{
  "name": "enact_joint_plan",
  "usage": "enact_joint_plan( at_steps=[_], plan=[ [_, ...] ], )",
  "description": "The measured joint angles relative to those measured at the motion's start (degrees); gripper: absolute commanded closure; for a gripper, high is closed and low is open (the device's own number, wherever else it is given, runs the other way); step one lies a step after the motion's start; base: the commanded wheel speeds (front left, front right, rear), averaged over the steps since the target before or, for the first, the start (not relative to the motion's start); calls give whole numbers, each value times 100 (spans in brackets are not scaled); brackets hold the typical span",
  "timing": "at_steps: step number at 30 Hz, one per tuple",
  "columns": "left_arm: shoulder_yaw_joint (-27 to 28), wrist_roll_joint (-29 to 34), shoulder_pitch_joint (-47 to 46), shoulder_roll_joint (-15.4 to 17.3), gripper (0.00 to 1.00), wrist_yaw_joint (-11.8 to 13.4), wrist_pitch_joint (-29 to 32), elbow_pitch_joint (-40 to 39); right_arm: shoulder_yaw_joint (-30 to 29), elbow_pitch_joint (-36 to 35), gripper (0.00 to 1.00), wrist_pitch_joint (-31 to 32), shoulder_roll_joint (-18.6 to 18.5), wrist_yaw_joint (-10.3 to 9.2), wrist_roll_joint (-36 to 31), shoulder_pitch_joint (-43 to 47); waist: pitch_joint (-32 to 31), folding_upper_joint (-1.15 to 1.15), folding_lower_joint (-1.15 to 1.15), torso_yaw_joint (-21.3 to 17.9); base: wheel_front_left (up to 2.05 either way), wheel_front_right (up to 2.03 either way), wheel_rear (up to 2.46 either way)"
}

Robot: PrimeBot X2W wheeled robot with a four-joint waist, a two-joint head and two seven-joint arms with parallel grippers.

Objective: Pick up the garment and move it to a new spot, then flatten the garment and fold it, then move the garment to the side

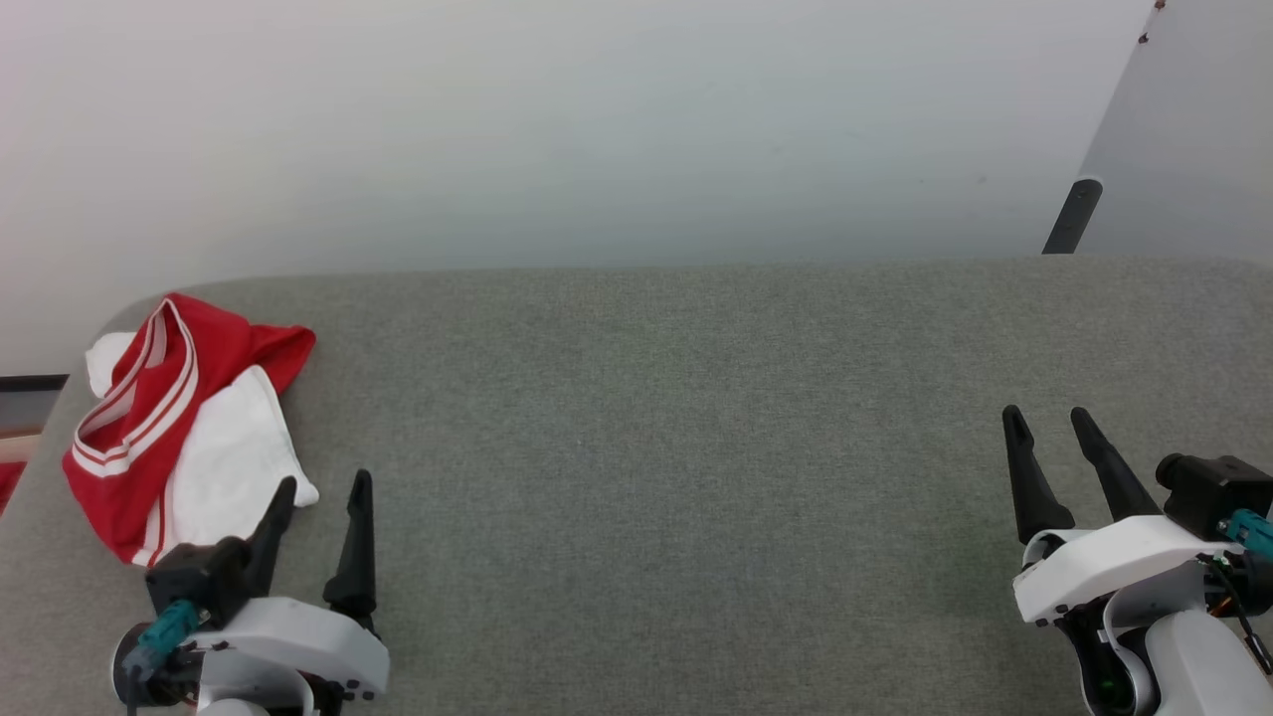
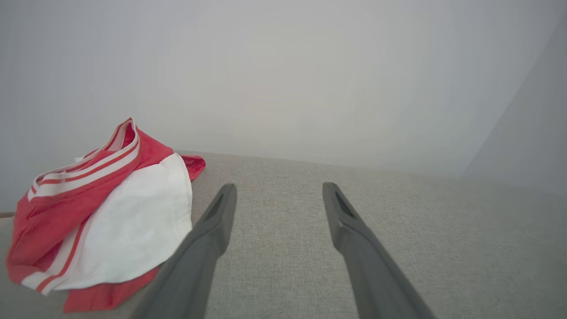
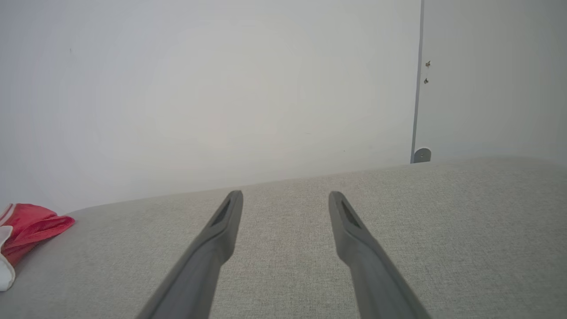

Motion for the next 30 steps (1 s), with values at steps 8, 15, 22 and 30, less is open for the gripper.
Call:
enact_joint_plan(
  at_steps=[8,15,22,30],
  plan=[
    [-30,361,-47,27,0,-23,-101,48,-1,24,0,-100,-41,0,-348,-73,17,0,0,9,0,0,0],
    [-29,656,-81,53,0,-49,-172,58,0,42,0,-185,-78,0,-614,-121,40,0,0,-3,0,0,0],
    [-37,935,-87,63,0,-65,-247,75,1,68,0,-254,-124,0,-887,-137,44,0,0,-10,0,0,0],
    [-21,1169,-94,55,0,-74,-344,86,-24,133,0,-345,-157,0,-1114,-211,27,0,0,-13,0,0,0]
  ],
)
